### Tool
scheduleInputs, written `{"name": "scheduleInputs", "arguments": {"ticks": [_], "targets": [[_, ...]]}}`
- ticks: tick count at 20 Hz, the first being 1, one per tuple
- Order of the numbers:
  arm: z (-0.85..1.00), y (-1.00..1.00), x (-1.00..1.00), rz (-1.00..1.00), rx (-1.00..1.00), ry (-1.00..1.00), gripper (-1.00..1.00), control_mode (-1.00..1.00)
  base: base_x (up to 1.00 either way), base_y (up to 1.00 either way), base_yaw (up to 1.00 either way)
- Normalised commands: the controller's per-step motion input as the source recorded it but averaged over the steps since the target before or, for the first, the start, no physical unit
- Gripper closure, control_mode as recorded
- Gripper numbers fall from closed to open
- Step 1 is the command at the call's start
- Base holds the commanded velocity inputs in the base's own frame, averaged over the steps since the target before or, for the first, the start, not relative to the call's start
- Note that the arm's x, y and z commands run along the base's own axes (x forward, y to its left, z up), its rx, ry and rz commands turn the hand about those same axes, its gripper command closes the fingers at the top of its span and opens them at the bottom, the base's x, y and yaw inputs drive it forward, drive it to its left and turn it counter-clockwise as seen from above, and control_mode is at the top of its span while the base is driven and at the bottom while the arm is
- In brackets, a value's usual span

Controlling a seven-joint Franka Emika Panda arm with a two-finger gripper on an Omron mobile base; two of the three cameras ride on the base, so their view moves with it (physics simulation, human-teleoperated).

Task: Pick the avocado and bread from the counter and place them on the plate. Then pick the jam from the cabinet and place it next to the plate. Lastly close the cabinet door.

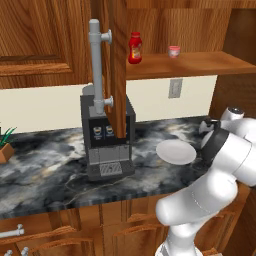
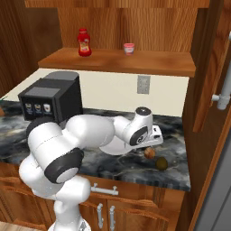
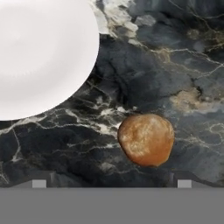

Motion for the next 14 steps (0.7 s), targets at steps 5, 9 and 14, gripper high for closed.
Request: {"name": "scheduleInputs", "arguments": {"ticks": [5,9,14], "targets": [[-0.09,-0.10,0.21,0.00,0.00,0.00,-1.00,-1.00,0.00,0.00,0.00],[-0.12,-0.15,0.11,0.00,0.00,0.00,-1.00,-1.00,0.00,0.00,0.00],[-0.11,-0.08,0.16,0.00,0.00,0.00,-1.00,-1.00,0.00,0.00,0.00]]}}
